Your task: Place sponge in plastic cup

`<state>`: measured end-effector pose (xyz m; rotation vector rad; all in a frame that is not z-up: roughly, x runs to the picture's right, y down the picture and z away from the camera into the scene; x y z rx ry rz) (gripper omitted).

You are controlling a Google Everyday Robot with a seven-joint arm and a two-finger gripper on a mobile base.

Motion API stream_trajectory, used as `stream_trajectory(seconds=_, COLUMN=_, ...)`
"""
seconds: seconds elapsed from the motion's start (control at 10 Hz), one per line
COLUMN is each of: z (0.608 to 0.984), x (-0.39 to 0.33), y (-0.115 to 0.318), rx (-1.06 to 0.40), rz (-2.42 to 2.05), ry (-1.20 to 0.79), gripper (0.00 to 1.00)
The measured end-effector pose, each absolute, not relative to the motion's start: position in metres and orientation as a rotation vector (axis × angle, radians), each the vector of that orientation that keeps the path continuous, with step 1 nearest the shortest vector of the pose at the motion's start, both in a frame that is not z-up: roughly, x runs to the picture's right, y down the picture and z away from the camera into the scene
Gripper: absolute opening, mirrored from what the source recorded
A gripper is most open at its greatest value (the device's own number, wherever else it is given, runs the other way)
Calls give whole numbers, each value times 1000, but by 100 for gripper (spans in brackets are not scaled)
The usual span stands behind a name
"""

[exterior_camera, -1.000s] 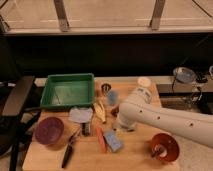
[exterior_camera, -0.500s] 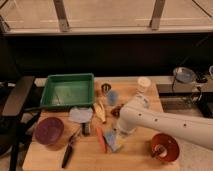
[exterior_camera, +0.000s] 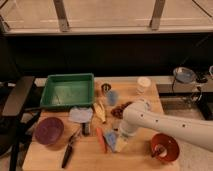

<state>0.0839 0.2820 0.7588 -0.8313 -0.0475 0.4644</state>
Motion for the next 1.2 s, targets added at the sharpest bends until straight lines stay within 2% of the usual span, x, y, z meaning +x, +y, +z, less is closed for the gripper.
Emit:
stream_trajectory(seconds=0.1, z=760, x=84, y=285, rx=-840, rz=468, ry=-48, gripper=65)
stream_trajectory(seconds=0.2, z=761, x=82, y=291, rx=-857, rz=469, ry=-52, gripper=61)
stream_trajectory(seconds=0.5, z=757, x=73, y=298, rx=-854, rz=433, ry=-67, gripper=33)
stream_trajectory(seconds=0.7, z=752, x=66, y=298, rx=-832, rz=411, ry=-76, gripper=10)
stream_trajectory(seconds=0.8, z=751, x=64, y=297, rx=-825, rz=405, ry=-78, gripper=4)
stream_trajectory(seconds=0.9, z=748, x=63, y=294, rx=-813, rz=398, ry=-82, gripper=0)
stream_trajectory(seconds=1.2, z=738, x=65, y=269, rx=-767, rz=390, ry=-98, gripper=0)
